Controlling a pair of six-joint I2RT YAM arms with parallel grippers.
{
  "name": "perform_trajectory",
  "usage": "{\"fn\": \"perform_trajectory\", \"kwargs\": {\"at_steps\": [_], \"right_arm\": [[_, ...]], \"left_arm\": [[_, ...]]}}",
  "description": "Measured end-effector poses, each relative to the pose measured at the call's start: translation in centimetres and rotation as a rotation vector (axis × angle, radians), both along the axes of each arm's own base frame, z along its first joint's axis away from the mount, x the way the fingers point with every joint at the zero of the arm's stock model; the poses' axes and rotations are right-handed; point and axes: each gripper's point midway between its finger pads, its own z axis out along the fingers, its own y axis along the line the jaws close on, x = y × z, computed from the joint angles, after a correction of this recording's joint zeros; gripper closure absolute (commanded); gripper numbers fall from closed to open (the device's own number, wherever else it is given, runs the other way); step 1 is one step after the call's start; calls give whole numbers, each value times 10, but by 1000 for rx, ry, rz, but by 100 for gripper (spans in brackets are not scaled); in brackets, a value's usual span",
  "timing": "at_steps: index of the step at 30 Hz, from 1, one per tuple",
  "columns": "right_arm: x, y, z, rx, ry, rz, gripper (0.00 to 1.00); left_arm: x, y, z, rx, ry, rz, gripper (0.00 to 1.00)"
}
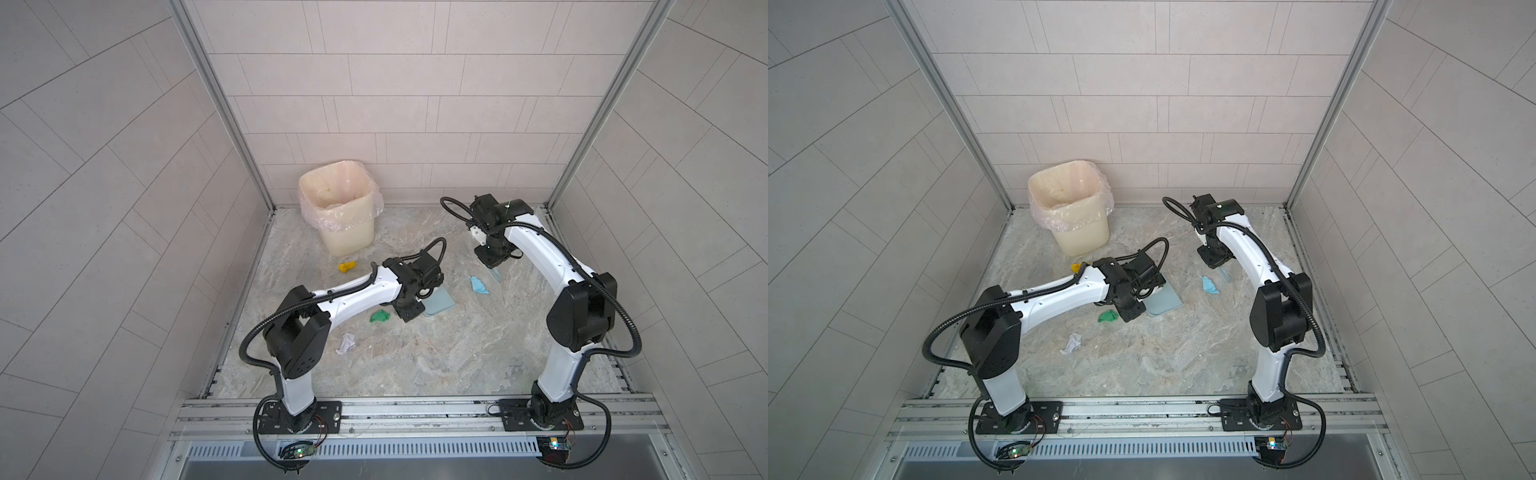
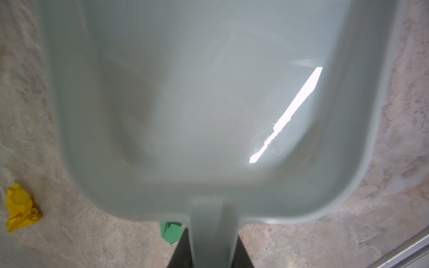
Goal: Sweep away the paper scraps from the table
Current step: 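Sweep the light-blue scrap into the dustpan lip with the right brush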
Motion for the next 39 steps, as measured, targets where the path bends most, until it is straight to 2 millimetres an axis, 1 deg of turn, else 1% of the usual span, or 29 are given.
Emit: {"fn": "perform_trajectory", "kwargs": {"at_steps": [4,8,13,18,23,27,30,35,39], "right_arm": [[8,5,-14,-4,28,4,100],[8,13,-27,3,66,19,100],[1,30,-29,37,88,55,100],[-13,49,-33,73,126,88,100],[-25,61,-23,122,135,97,100],[-30,58,-13,126,126,87,100],[-29,50,-12,115,125,62,100],[-26,36,-12,84,118,31,100],[-25,34,-13,75,123,26,100]], "left_arm": [[-5,-11,-15,10,34,-24,100],[-6,-15,-24,16,52,-28,100],[-6,-16,-26,16,57,-29,100],[-4,-19,-28,7,52,-29,100],[-3,-21,-37,13,62,-30,100],[-4,-22,-46,22,75,-31,100],[-5,-22,-51,29,85,-37,100],[-3,-27,-53,31,88,-43,100],[2,-34,-51,19,82,-47,100]]}}
